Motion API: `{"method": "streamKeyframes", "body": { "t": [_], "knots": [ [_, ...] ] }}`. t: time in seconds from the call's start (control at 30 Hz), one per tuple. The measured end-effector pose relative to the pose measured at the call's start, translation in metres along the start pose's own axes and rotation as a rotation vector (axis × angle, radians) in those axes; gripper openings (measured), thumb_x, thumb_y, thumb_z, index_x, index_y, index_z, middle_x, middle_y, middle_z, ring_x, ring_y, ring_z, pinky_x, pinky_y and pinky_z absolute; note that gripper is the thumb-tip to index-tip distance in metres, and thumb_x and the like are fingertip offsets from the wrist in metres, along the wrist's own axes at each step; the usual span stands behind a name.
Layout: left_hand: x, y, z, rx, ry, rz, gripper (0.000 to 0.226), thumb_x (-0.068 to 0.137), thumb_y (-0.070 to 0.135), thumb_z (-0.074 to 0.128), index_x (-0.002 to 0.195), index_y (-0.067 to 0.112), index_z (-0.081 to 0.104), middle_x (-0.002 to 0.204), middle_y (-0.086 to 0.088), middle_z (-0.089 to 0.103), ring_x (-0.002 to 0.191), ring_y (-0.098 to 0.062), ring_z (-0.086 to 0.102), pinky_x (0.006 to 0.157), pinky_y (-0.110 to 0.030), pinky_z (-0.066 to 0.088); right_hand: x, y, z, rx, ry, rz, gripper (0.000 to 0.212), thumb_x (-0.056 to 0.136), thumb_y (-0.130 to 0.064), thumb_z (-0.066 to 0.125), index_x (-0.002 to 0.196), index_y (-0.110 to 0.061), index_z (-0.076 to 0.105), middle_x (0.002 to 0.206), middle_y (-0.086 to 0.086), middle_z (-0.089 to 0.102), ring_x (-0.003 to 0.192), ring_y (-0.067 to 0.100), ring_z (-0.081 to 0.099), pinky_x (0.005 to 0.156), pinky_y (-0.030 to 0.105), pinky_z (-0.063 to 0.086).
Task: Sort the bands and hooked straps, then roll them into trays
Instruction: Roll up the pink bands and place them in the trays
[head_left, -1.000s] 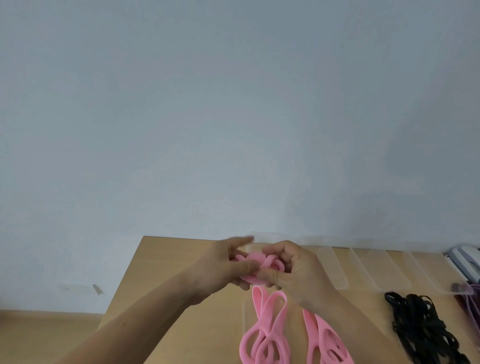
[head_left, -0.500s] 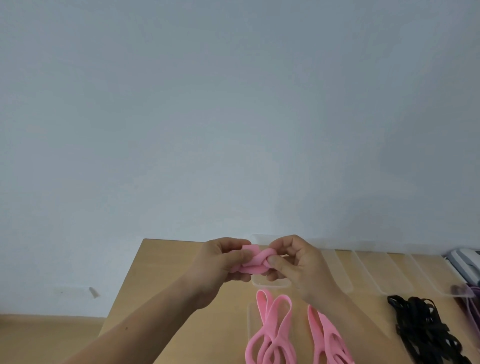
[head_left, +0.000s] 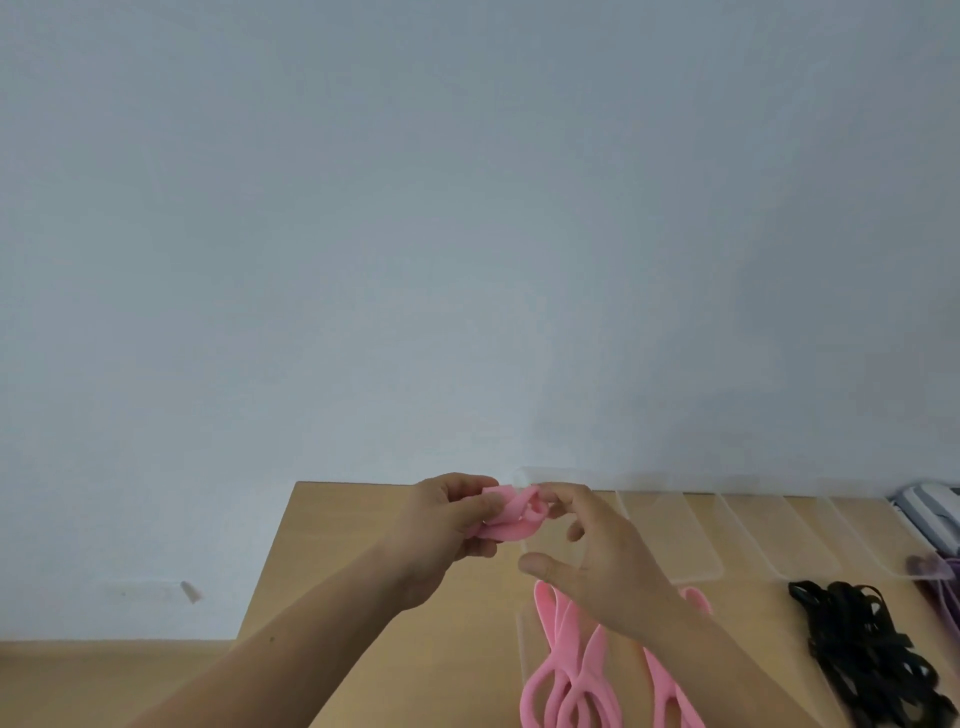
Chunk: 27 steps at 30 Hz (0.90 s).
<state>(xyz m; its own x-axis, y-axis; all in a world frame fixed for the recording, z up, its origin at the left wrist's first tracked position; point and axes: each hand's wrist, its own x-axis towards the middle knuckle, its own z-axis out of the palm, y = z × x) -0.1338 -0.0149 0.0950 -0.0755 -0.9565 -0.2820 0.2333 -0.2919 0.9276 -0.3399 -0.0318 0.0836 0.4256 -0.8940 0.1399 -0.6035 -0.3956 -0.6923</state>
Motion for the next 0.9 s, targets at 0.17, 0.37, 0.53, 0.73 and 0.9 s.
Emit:
{"method": "streamKeyframes", "body": {
  "t": [0.17, 0.37, 0.53, 0.73, 0.9],
  "knots": [
    [0.013, -0.014, 0.002, 0.125, -0.045, -0.051, 0.016, 0.093, 0.008, 0.064, 0.106, -0.001, 0.068, 0.089, -0.011, 0.071, 0.066, -0.018, 0.060, 0.061, -0.026, 0.051, -0.010, 0.011, 0.012, -0.173, 0.139, -0.081, 0.062, 0.073, -0.045, 0.078, 0.128, -0.034, 0.049, 0.123, -0.038, 0.044, 0.113, -0.011, 0.044, 0.087, 0.004, 0.033],
    [0.035, -0.042, 0.025, 0.196, -0.111, -0.152, 0.012, 0.094, 0.010, 0.061, 0.089, 0.008, 0.072, 0.083, -0.008, 0.072, 0.062, -0.014, 0.061, 0.060, -0.026, 0.052, -0.009, 0.040, 0.012, -0.385, 0.074, -0.263, 0.037, 0.075, -0.046, 0.063, 0.101, -0.020, 0.065, 0.094, -0.012, 0.065, 0.087, 0.006, 0.056, 0.070, 0.018, 0.050],
    [0.074, -0.060, 0.046, 0.233, -0.044, -0.287, 0.033, 0.093, 0.012, 0.060, 0.125, 0.005, 0.058, 0.111, -0.018, 0.068, 0.076, -0.020, 0.065, 0.064, -0.028, 0.053, 0.009, 0.081, 0.005, -0.380, 0.006, -0.227, 0.027, 0.064, -0.024, 0.083, 0.081, -0.016, 0.063, 0.080, -0.008, 0.064, 0.075, 0.014, 0.061, 0.059, 0.021, 0.051],
    [0.125, -0.074, 0.052, 0.489, 0.267, -0.206, 0.051, 0.092, 0.028, 0.060, 0.140, 0.014, 0.047, 0.126, -0.002, 0.057, 0.107, -0.018, 0.056, 0.084, -0.030, 0.047, 0.061, 0.136, -0.008, -0.381, -0.078, -0.137, 0.019, 0.071, -0.012, 0.076, 0.086, -0.008, 0.065, 0.083, 0.004, 0.065, 0.085, 0.026, 0.061, 0.063, 0.031, 0.046],
    [0.141, -0.092, 0.050, 0.757, 0.252, -0.302, 0.056, 0.092, 0.027, 0.057, 0.144, 0.014, 0.041, 0.123, -0.005, 0.057, 0.101, -0.018, 0.058, 0.079, -0.027, 0.046, 0.109, 0.170, 0.002, -0.545, -0.208, -0.157, 0.021, 0.086, -0.022, 0.060, 0.103, -0.010, 0.059, 0.100, 0.003, 0.064, 0.101, 0.024, 0.054, 0.075, 0.030, 0.040]
  ]
}}
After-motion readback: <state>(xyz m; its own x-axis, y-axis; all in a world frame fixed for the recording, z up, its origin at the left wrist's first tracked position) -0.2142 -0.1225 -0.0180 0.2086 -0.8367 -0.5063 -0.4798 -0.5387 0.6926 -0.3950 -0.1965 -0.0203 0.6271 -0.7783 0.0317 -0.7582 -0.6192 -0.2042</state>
